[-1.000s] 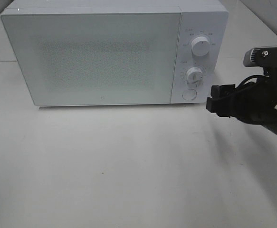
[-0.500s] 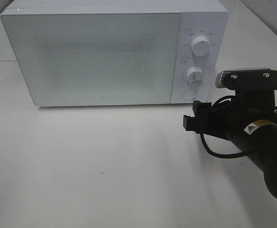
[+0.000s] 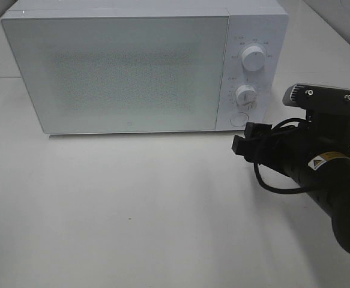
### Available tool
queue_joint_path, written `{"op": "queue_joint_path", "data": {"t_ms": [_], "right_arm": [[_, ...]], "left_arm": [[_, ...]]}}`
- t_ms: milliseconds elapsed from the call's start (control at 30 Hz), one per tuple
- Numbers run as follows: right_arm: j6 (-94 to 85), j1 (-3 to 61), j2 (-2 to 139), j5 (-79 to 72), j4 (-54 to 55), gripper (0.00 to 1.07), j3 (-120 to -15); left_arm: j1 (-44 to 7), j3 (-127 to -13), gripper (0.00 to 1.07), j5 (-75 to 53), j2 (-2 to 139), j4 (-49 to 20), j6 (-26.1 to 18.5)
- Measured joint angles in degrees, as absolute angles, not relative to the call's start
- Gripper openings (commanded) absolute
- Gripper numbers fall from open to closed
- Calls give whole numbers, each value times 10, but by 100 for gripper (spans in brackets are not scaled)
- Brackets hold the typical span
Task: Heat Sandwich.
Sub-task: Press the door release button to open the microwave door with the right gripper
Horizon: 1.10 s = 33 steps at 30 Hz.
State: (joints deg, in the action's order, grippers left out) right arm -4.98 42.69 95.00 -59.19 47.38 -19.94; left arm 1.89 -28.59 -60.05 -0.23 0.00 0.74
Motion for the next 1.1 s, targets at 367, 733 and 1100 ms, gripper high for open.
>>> {"op": "queue_joint_path", "data": {"t_ms": [367,733,1100], "right_arm": [[292,427,950,-592,474,72,-199],[610,427,950,-592,474,62,-199],[769,427,950,-587,474,9,-199]], "left_arm": [[19,-286,98,-600,-2,0,7],[19,-286,98,-600,-2,0,7],[19,-286,98,-600,-2,0,7]]}}
